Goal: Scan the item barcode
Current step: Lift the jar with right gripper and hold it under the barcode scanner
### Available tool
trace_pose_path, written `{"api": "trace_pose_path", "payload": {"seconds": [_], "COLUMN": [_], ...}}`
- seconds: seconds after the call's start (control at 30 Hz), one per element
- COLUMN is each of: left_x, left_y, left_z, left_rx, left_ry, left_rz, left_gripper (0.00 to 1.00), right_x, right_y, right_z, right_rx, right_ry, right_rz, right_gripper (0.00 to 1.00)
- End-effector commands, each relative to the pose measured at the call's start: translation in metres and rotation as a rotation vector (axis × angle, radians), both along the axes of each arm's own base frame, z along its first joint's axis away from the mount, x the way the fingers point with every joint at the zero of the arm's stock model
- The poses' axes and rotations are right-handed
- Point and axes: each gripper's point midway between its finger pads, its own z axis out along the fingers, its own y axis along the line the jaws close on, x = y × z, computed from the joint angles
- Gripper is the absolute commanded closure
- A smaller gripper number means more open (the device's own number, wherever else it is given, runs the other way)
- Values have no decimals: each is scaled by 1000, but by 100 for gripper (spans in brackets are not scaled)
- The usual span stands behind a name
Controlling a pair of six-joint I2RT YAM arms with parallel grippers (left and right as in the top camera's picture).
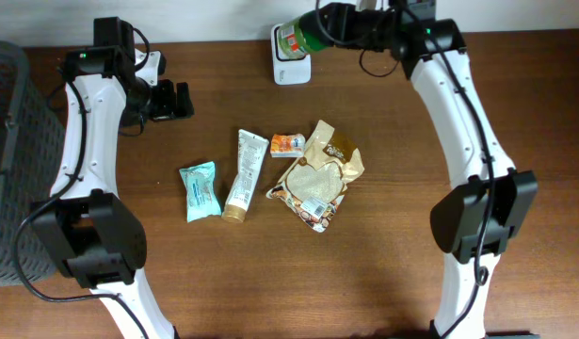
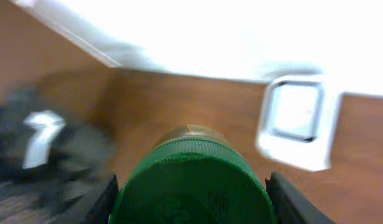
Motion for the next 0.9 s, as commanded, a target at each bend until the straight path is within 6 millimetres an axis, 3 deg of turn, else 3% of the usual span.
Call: {"api": "trace_pose_path", "payload": {"seconds": [0.0, 0.17, 0.47, 0.7, 0.87], "left_x": [-2, -2, -2, -2, -2], "left_y": [2, 2, 2, 2, 2], "left_z": [8, 8, 8, 8, 8], "left_rx": [7, 7, 7, 7, 7], "left_ry": [-20, -20, -20, -20, -20], "left_rz": [-10, -11, -11, -11, -11], "left_gripper": [1, 1, 1, 1, 1], "right_x": [28, 44, 81, 94, 101], "right_y": [-13, 18, 38, 45, 44], "right_z": [10, 4, -48, -63, -77], "right_rx": [-397, -799, -1261, -1387, -1476], "right_ry": [-270, -553, -831, -939, -985], "right_rz": [-195, -127, 114, 182, 247], "right_gripper": [58, 60, 67, 66, 57]}}
